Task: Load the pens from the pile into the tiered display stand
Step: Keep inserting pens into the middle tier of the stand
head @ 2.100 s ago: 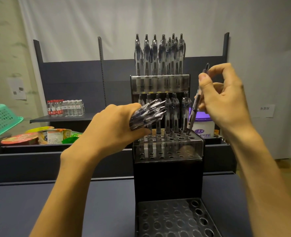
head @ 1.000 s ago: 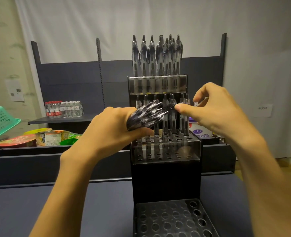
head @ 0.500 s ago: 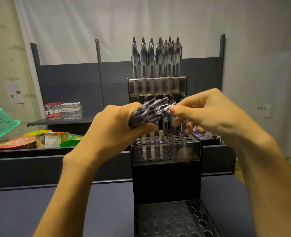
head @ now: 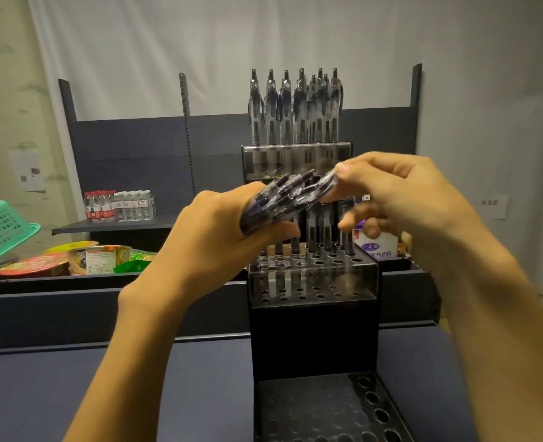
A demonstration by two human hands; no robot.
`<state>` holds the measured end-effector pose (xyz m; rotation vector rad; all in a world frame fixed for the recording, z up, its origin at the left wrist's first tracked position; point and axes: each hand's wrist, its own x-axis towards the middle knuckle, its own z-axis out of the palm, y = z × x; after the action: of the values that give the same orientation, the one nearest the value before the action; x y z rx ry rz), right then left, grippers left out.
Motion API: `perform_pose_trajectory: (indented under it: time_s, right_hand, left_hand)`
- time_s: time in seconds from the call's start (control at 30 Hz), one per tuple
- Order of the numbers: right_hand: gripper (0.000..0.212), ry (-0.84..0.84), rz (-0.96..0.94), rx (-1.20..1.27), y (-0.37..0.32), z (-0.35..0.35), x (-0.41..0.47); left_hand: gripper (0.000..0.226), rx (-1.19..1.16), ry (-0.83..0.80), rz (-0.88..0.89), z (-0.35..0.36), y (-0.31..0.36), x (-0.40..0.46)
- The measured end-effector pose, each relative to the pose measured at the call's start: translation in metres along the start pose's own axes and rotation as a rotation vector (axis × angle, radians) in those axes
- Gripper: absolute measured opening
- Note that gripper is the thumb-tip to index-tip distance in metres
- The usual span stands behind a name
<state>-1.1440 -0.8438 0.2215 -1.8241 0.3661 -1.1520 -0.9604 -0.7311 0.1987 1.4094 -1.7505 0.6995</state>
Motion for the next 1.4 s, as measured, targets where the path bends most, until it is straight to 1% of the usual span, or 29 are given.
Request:
perform_pose_trajectory:
  time_s: [0.07,0.17,0.27,0.37,0.53,0.67,0.73,0.87,0.97,1.03,1.13,1.23,1.3,1.4]
  right_hand:
    - [0.018,0.109,-0.032,0.040,0.001,-0.001,0.003]
    - [0.018,0.295,-0.137,0.069,0.003,-0.007,0.007]
    - [0.013,0.385,-0.262,0.006,0.005,-0.012,0.008]
    - [0.010,0.377,-0.318,-0.048,0.010,-0.013,0.009]
    - [0.015,0.358,-0.369,-0.200,0.018,-0.011,0.013]
    - [0.019,0.395,-0.422,-0.264,0.019,-0.011,0.014]
    - [0.019,0.384,-0.416,-0.292,0.018,-0.011,0.013]
    - [0.017,0.290,-0.365,-0.327,0.021,-0.005,0.013]
    - [0.017,0.245,-0.354,-0.408,0.025,0.002,0.014]
    - [0.019,0.259,-0.354,-0.439,0.027,0.005,0.015]
    - [0.021,0.297,-0.362,-0.490,0.026,0.005,0.015]
    - [0.019,0.311,-0.359,-0.530,0.027,0.003,0.016]
    - [0.015,0.298,-0.348,-0.564,0.028,0.003,0.016]
    - [0.017,0.235,-0.322,-0.602,0.031,0.005,0.016]
  left_hand:
    - [0.048,0.006,-0.006,-0.024,-0.001,-0.003,-0.001]
    - [0.049,0.049,-0.030,-0.039,-0.002,-0.007,-0.002]
    - [0.047,0.095,-0.063,-0.053,-0.002,-0.010,-0.003]
    - [0.050,0.117,-0.096,-0.072,-0.002,-0.011,-0.003]
    - [0.050,0.135,-0.118,-0.073,-0.001,-0.011,-0.003]
    - [0.052,0.121,-0.135,-0.088,-0.002,-0.012,-0.003]
    - [0.052,0.120,-0.144,-0.094,-0.002,-0.012,-0.003]
    - [0.052,0.119,-0.161,-0.102,-0.002,-0.011,-0.003]
    - [0.050,0.130,-0.170,-0.110,-0.002,-0.010,-0.003]
    - [0.048,0.139,-0.174,-0.113,-0.002,-0.010,-0.003]
    - [0.051,0.131,-0.174,-0.114,-0.003,-0.010,-0.004]
    - [0.051,0.113,-0.179,-0.115,-0.003,-0.010,-0.004]
    - [0.049,0.108,-0.197,-0.117,-0.002,-0.009,-0.003]
    - [0.037,0.088,-0.210,-0.117,-0.002,-0.009,-0.002]
